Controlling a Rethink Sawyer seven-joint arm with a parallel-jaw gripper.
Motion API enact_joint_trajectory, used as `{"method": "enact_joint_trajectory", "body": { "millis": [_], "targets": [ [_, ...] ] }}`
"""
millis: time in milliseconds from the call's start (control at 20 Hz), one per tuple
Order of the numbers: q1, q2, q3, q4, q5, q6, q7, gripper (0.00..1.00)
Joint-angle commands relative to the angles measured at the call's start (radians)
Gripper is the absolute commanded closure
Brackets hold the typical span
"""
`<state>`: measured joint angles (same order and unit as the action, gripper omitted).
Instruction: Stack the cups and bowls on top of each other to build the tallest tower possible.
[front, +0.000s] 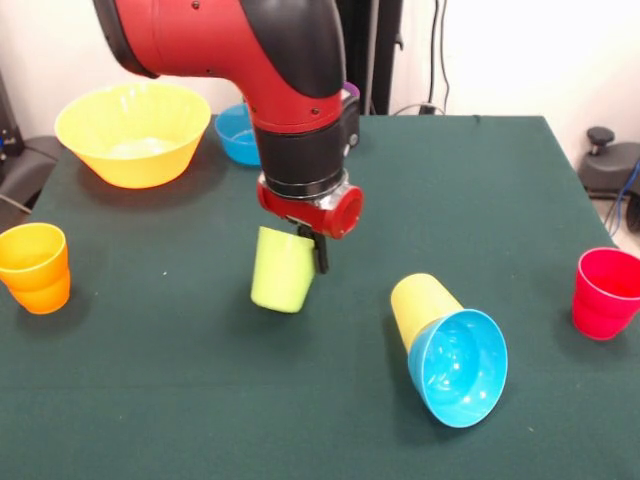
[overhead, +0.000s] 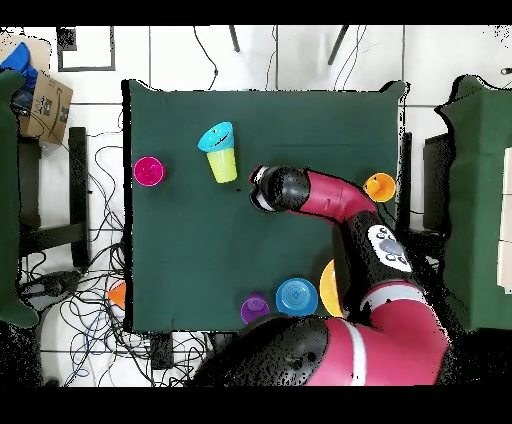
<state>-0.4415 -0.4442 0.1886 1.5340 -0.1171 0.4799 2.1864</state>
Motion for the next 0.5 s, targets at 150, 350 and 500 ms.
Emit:
{"method": "enact_joint_trajectory", "body": {
  "millis": [150,350,500],
  "targets": [
    [0.095,-0.006,-0.057,-0.087,0.119,0.119,0.216,1.0],
    [0.104,-0.015,-0.072,-0.075,0.166,0.143,0.209,1.0],
    [0.098,-0.018,-0.066,-0.048,0.201,0.143,0.193,1.0]
  ]
}}
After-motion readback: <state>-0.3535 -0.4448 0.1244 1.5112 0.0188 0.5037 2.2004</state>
